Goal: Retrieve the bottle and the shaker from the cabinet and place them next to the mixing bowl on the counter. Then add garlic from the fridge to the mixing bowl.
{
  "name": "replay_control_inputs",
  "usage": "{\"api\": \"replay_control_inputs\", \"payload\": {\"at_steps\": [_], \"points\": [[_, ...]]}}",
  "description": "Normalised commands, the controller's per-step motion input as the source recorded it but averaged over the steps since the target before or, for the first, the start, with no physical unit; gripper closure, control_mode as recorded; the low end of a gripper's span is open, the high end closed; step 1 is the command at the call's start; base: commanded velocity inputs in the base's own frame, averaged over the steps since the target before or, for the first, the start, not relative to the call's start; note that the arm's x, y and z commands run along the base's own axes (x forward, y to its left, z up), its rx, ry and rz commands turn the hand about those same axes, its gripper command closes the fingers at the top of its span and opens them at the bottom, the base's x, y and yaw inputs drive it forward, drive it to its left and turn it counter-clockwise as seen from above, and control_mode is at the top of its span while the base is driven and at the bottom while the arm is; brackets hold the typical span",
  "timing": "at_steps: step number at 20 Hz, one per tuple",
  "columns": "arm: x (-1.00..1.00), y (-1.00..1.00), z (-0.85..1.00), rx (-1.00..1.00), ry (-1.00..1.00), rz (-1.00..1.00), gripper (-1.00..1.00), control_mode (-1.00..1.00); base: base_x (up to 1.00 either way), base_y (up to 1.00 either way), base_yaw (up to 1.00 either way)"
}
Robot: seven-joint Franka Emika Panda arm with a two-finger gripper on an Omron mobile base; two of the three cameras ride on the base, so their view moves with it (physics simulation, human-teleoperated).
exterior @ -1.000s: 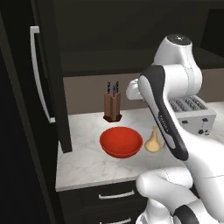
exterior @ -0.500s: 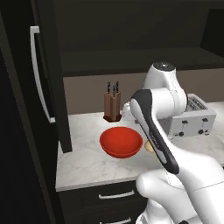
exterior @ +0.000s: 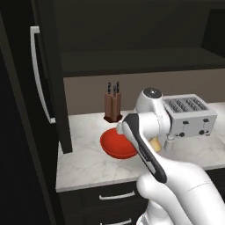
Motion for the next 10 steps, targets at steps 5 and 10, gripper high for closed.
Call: {"api": "replay_control_inputs", "payload": {"at_steps": [5,10], "points": [[0.76,0.02,-0.21,0.0,0.03,0.0,1.0,-1.0,0.0,0.0,0.0],[0.27,0.01,-0.08,0.0,0.01,0.0,1.0,-1.0,0.0,0.0,0.0]]}}
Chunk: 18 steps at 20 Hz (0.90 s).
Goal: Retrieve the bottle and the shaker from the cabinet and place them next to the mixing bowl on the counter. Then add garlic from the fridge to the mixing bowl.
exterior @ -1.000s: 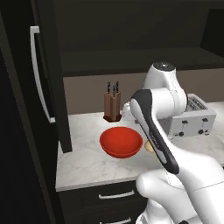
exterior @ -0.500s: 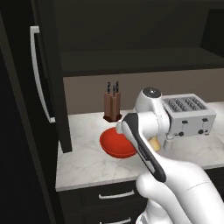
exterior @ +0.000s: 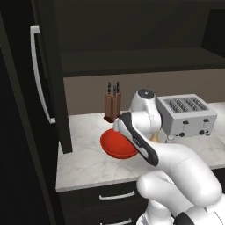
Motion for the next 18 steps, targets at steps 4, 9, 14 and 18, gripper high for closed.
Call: {"api": "replay_control_inputs", "payload": {"at_steps": [4,9,14,18], "points": [[0.2,0.0,-0.24,0.0,0.02,0.0,1.0,-1.0,0.0,0.0,0.0],[0.32,0.07,-0.52,0.0,0.05,0.0,1.0,-1.0,0.0,0.0,0.0],[0.11,0.24,-0.52,0.0,0.12,0.0,1.0,-1.0,0.0,0.0,0.0],[0.0,0.29,-0.24,0.0,0.24,0.0,1.0,-1.0,0.0,0.0,0.0]]}}
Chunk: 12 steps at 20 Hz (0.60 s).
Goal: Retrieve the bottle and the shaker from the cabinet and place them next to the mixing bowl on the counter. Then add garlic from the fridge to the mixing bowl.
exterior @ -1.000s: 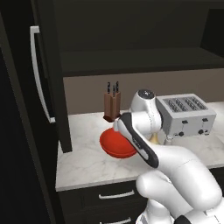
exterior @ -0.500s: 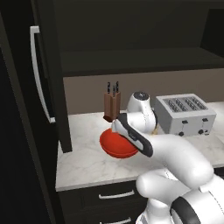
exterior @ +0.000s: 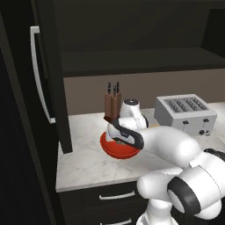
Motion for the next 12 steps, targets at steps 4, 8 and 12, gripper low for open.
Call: {"api": "replay_control_inputs", "payload": {"at_steps": [4,8,12], "points": [[0.15,0.05,-0.01,-0.01,0.17,0.0,1.0,-1.0,0.0,0.0,0.0],[0.28,-0.01,0.0,0.0,0.06,-0.03,1.0,-1.0,0.0,0.0,0.0],[0.14,-0.02,-0.05,0.0,0.01,-0.05,1.0,-1.0,0.0,0.0,0.0]]}}
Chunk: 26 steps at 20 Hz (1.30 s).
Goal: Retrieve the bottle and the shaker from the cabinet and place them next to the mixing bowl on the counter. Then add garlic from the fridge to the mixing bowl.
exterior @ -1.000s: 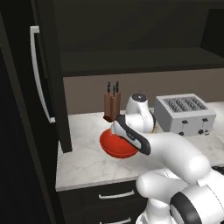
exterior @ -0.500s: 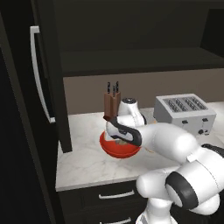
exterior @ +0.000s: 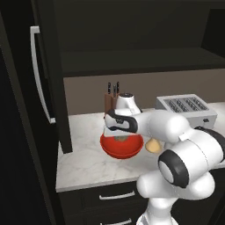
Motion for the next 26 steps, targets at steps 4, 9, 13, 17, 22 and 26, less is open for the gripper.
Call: {"api": "replay_control_inputs", "payload": {"at_steps": [4,9,13,17,22,26], "points": [[0.04,-0.01,-0.2,0.0,0.0,-0.04,1.0,-1.0,0.0,0.0,0.0],[0.02,-0.07,-0.31,0.0,0.0,-0.05,1.0,-1.0,0.0,0.0,0.0],[0.0,-0.04,-0.3,0.0,0.0,-0.05,1.0,-1.0,0.0,0.0,0.0],[0.0,0.0,-0.2,-0.01,0.0,-0.04,1.0,-1.0,0.0,0.0,0.0],[0.0,0.0,-0.18,-0.04,0.0,-0.03,1.0,-1.0,0.0,0.0,0.0],[0.0,0.0,-0.02,-0.02,0.0,-0.02,1.0,-1.0,0.0,0.0,0.0]]}}
